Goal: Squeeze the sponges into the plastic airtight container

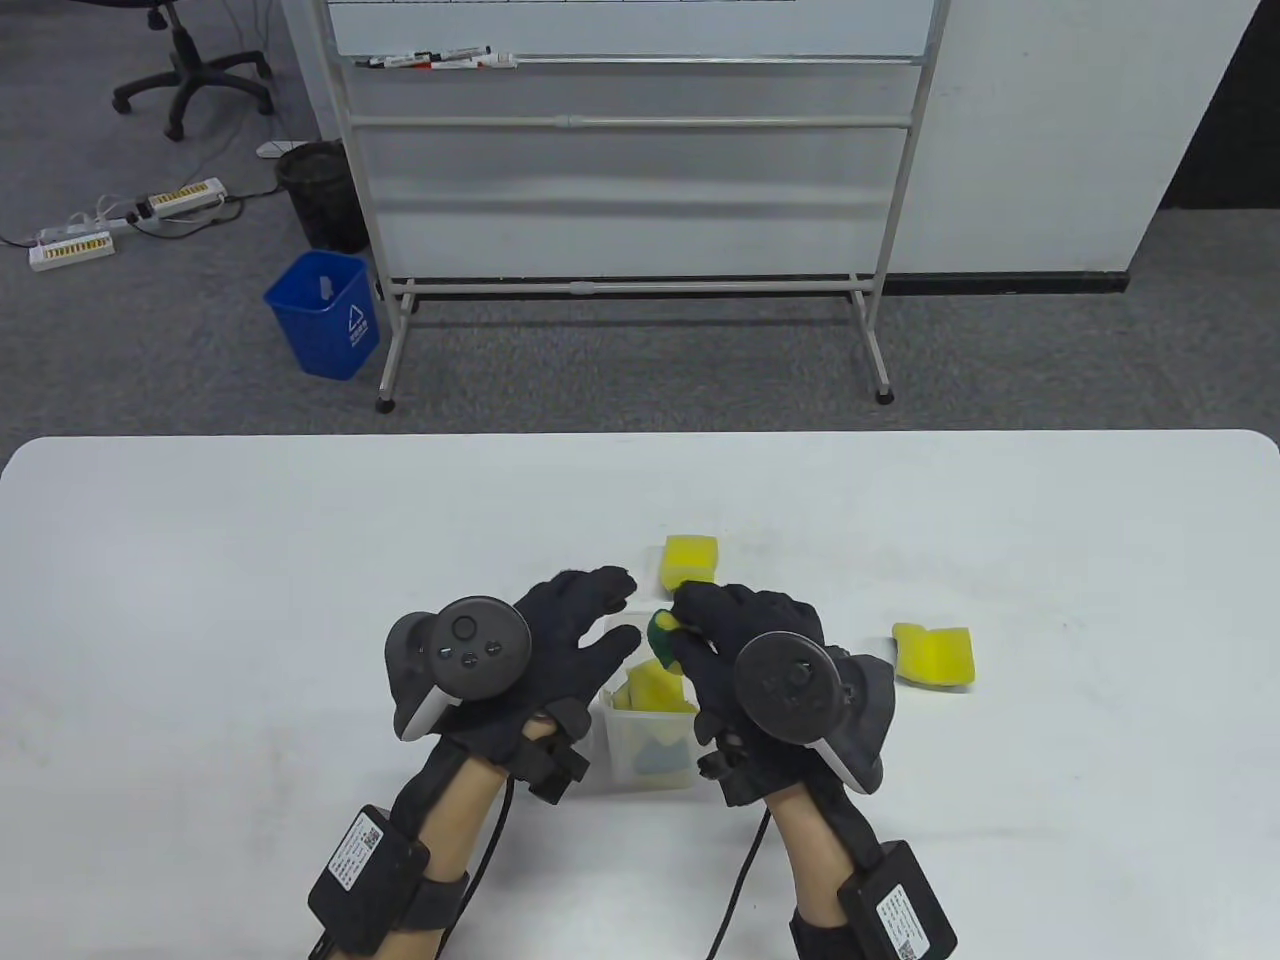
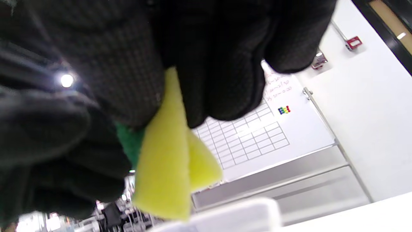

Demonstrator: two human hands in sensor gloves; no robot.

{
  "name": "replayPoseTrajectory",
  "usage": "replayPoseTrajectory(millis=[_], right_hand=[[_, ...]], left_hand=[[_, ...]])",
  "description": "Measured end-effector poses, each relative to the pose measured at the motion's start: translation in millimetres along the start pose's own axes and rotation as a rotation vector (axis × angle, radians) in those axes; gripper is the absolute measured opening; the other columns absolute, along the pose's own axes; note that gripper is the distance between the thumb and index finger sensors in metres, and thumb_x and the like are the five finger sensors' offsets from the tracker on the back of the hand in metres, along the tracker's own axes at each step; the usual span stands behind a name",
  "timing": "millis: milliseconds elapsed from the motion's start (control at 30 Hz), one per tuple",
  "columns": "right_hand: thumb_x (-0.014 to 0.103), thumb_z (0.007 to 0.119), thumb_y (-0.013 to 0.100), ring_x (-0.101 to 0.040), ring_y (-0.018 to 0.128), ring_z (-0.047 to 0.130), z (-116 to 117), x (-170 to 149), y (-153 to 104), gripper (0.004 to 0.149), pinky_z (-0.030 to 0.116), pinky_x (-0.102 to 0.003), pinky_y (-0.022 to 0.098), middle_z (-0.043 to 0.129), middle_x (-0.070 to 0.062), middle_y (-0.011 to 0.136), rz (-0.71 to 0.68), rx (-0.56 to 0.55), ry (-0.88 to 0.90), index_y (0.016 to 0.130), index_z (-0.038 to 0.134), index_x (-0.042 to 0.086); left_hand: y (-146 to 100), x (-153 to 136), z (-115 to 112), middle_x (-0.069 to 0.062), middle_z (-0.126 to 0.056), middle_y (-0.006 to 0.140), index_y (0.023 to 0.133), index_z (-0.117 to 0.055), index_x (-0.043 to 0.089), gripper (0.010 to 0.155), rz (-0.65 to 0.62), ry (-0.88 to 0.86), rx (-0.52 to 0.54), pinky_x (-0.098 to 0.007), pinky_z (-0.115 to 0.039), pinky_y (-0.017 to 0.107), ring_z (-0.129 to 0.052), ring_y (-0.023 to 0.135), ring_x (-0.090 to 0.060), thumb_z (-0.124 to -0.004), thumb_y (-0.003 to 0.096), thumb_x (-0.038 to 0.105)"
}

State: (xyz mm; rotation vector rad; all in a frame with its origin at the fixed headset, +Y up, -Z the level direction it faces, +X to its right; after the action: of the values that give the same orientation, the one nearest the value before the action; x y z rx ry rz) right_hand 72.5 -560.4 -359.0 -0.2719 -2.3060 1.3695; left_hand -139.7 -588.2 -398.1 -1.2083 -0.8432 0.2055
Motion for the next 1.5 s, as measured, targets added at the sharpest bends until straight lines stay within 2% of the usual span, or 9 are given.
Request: replayPoseTrajectory(millis=[200,433,733,933,1033,1133,1200,1367,1500], right_hand=[[0.039,0.102,0.033,-0.028,0.076,0.097,24.4,8.8,-0.5,0.042,0.072,-0.054,0.065,0.103,0.002,0.074,-0.022,0.057,-0.183,0.073,0.1,0.025],[0.038,0.101,0.034,-0.029,0.081,0.093,42.6,1.9,-0.2,0.037,0.071,-0.054,0.065,0.098,0.001,0.081,-0.006,0.083,-0.187,0.069,0.103,0.027],[0.039,0.098,0.036,-0.029,0.081,0.092,21.0,-15.4,2.2,0.038,0.07,-0.054,0.065,0.096,0.0,0.084,0.065,0.02,-0.089,0.072,0.101,0.026],[0.04,0.092,0.041,-0.031,0.079,0.093,-19.6,-68.7,1.8,0.041,0.071,-0.054,0.065,0.096,-0.004,0.085,0.251,-0.141,0.019,0.078,0.098,0.023],[0.041,0.089,0.043,-0.032,0.081,0.092,-26.7,-100.9,-0.9,0.044,0.069,-0.056,0.066,0.095,-0.007,0.087,0.365,-0.176,0.014,0.082,0.096,0.021],[0.044,0.086,0.045,-0.036,0.091,0.084,-12.9,-147.2,-4.5,0.054,0.064,-0.058,0.07,0.086,-0.01,0.099,0.537,-0.061,-0.054,0.095,0.084,0.023],[0.047,0.084,0.047,-0.04,0.102,0.071,12.9,-183.5,-10.3,0.058,0.058,-0.06,0.073,0.071,-0.013,0.11,0.637,0.08,-0.088,0.101,0.079,0.027],[0.05,0.081,0.047,-0.043,0.111,0.046,63.1,-235.3,-30.0,0.059,0.046,-0.061,0.076,0.046,-0.016,0.12,0.769,0.265,-0.015,0.104,0.075,0.035],[0.05,0.079,0.048,-0.044,0.111,0.038,87.1,-254.9,-41.3,0.059,0.042,-0.061,0.076,0.038,-0.016,0.12,0.814,0.357,-0.021,0.105,0.073,0.037]], left_hand=[[-0.6,-6.7,8.1,-0.009,-0.09,0.094,0.098,-0.074,0.021,0.059,0.022,0.003,0.03,-0.057,-0.075,0.066,-0.092,0.084,-0.034,-0.082,0.0464,0.048],[-1.8,-13.7,17.4,-0.009,-0.089,0.095,0.098,-0.074,0.022,0.058,0.05,0.002,0.06,-0.057,-0.074,0.067,-0.091,0.085,-0.034,-0.081,0.0468,0.049],[-0.9,-16.8,17.0,-0.011,-0.085,0.101,0.1,-0.072,0.022,0.06,0.083,0.118,0.025,-0.059,-0.071,0.069,-0.086,0.091,-0.037,-0.08,0.0476,0.05],[0.3,-27.5,15.9,-0.014,-0.07,0.113,0.106,-0.064,0.023,0.066,0.141,0.269,-0.021,-0.062,-0.064,0.074,-0.071,0.103,-0.04,-0.078,0.0482,0.052],[0.8,-32.4,14.6,-0.014,-0.067,0.114,0.107,-0.063,0.022,0.067,0.157,0.279,-0.041,-0.062,-0.062,0.074,-0.068,0.104,-0.041,-0.077,0.0485,0.052],[1.9,-34.9,12.3,-0.015,-0.066,0.115,0.107,-0.062,0.022,0.067,0.164,0.27,-0.057,-0.063,-0.061,0.074,-0.067,0.104,-0.042,-0.078,0.0483,0.051],[2.4,-35.7,10.1,-0.015,-0.065,0.115,0.107,-0.062,0.022,0.068,0.165,0.284,-0.069,-0.063,-0.061,0.075,-0.066,0.105,-0.042,-0.078,0.0482,0.052],[3.3,-37.5,4.9,-0.015,-0.064,0.116,0.107,-0.061,0.022,0.068,0.17,0.276,-0.095,-0.063,-0.06,0.075,-0.065,0.105,-0.042,-0.078,0.0483,0.052],[4.0,-39.9,0.0,-0.014,-0.061,0.118,0.108,-0.06,0.023,0.069,0.181,0.305,-0.134,-0.064,-0.059,0.075,-0.062,0.107,-0.043,-0.077,0.0484,0.052]])
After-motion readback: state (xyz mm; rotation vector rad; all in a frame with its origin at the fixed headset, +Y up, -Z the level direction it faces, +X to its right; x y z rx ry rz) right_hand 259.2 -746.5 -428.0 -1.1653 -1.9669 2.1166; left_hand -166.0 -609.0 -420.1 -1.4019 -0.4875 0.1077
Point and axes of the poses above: the tracker on the back of each hand, its own x axis roughly to the thumb side, its own y axis roughly from the wrist to the fingertips, z = x × y, the point moved 4 cm from there along y, roughly from the wrist to the fingertips
